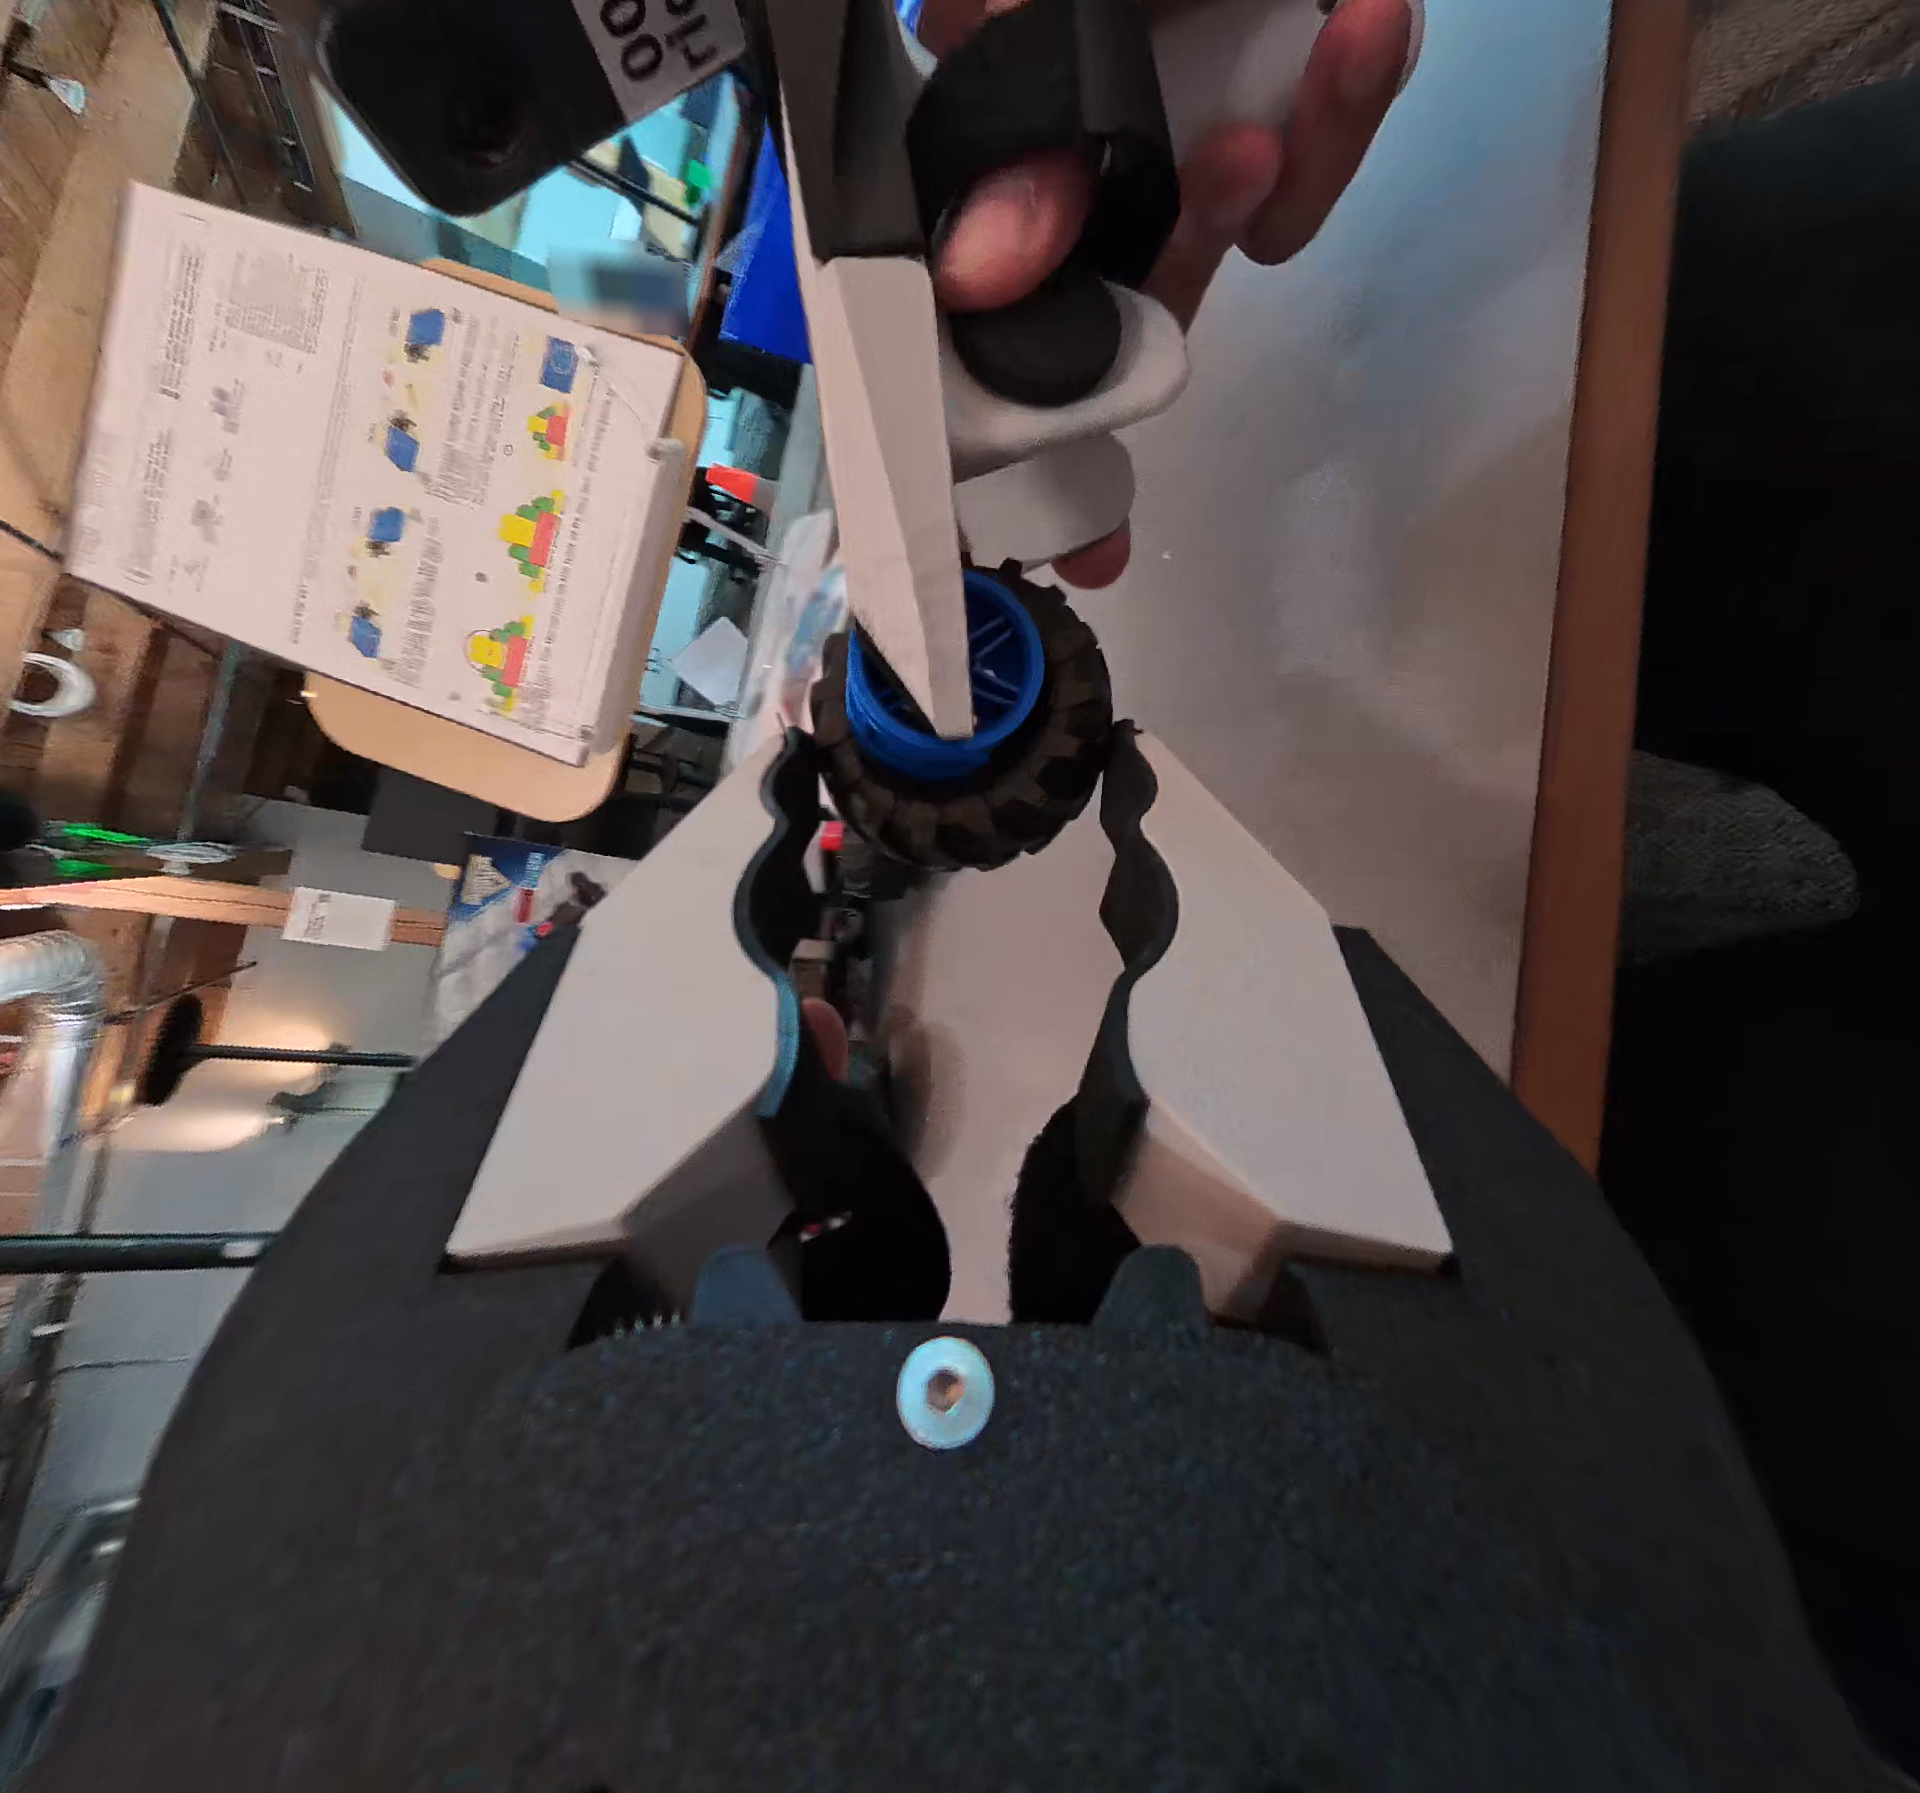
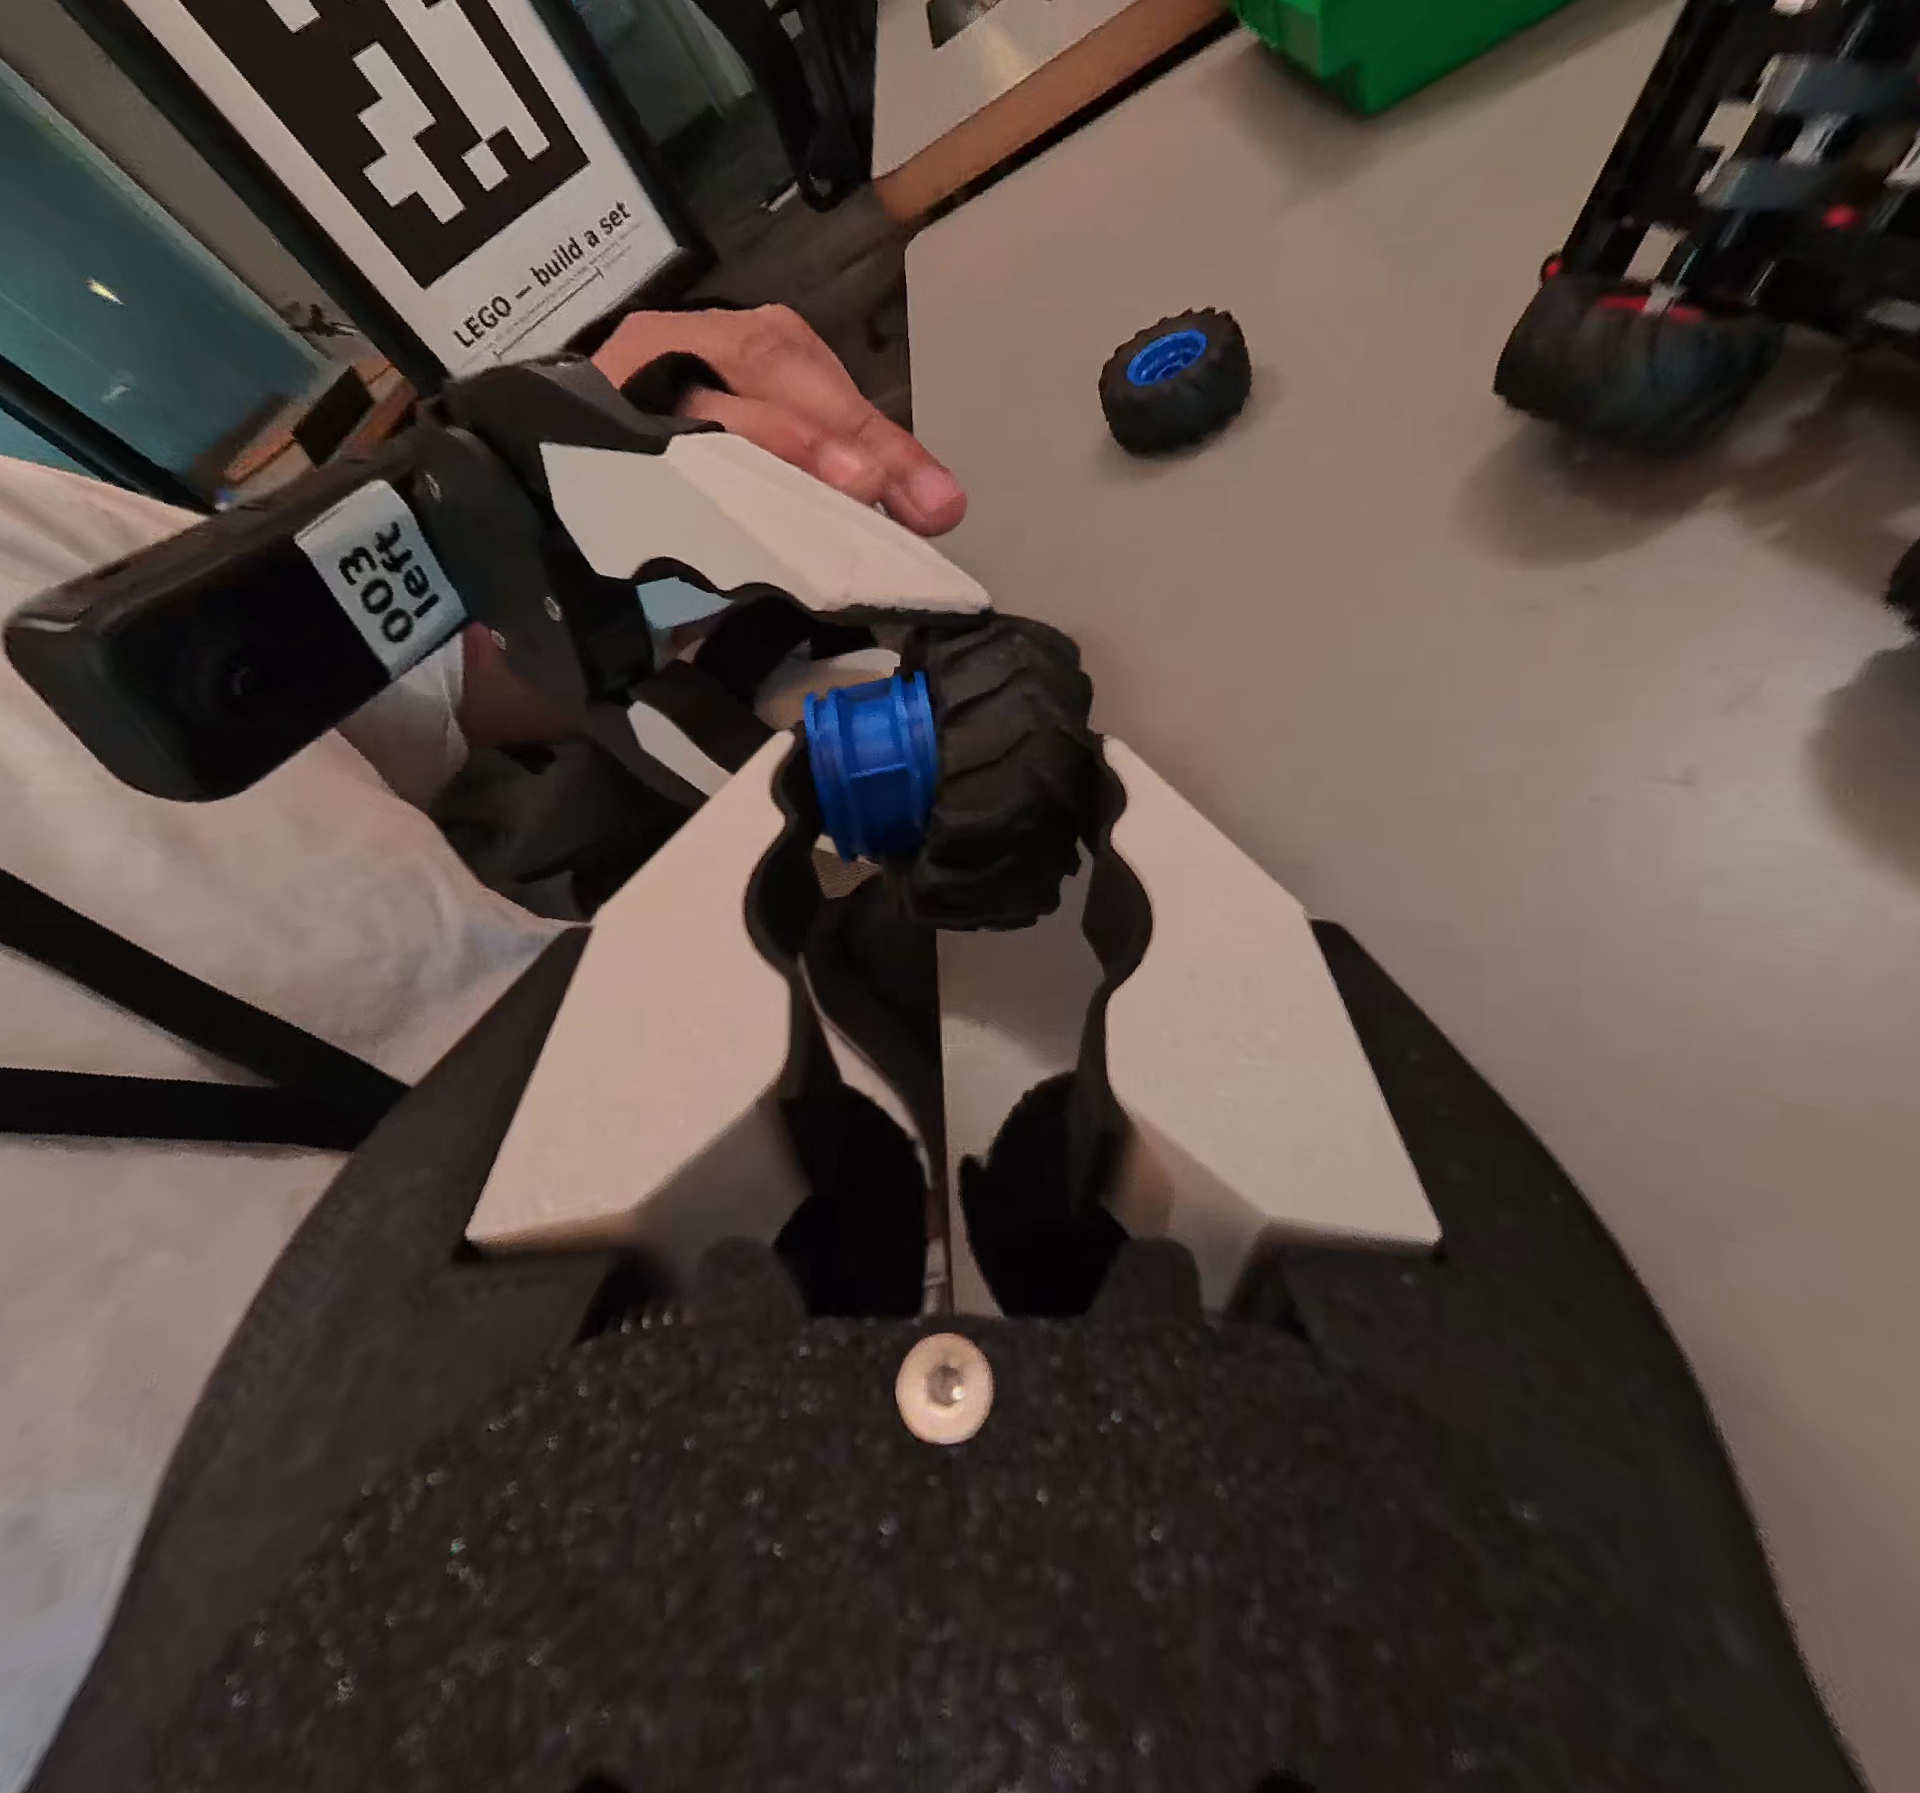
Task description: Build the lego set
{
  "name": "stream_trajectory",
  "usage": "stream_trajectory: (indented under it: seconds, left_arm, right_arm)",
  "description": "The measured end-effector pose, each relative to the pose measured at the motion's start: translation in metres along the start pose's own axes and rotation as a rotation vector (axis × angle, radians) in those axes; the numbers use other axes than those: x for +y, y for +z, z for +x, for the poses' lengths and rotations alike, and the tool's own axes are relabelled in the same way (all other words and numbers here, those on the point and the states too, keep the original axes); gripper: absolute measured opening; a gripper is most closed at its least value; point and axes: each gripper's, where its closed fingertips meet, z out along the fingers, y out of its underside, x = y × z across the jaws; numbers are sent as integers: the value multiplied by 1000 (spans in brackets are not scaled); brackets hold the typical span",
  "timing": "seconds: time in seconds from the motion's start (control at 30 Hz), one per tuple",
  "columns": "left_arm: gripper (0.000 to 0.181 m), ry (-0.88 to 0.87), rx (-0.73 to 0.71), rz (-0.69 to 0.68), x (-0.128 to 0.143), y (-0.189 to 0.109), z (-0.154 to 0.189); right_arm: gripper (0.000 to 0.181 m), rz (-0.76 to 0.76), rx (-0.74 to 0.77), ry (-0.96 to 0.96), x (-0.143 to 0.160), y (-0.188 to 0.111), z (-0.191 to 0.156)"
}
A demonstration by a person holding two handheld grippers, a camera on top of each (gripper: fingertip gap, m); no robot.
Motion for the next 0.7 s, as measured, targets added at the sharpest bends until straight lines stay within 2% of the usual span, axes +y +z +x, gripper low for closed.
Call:
stream_trajectory:
  seconds: [0.07, 0.17, 0.2, 0.3, 0.37, 0.47, 0.53, 0.7]
  left_arm:
    - [54, -1, -32, 11, -7, 0, -4]
    - [55, -124, -43, 101, -25, -9, -14]
    - [55, -229, -12, 144, -31, -13, -17]
    - [79, -677, 197, 284, -41, -20, -23]
    - [74, -871, 276, 370, -45, -20, -27]
    - [57, -950, 308, 389, -43, -14, -25]
    - [48, -956, 315, 417, -47, -14, -22]
    - [45, -977, 292, 419, -46, -14, -23]
  right_arm:
    - [48, 14, 13, -32, -3, -6, -4]
    - [47, 97, -29, -73, -13, -17, -18]
    - [47, 122, -24, -86, -16, -21, -20]
    - [47, 217, -48, -100, -26, -31, -26]
    - [46, 249, -51, -120, -28, -32, -28]
    - [46, 311, -85, -141, -34, -34, -35]
    - [46, 295, -77, -159, -30, -28, -36]
    - [42, 308, -79, -166, -27, -26, -37]
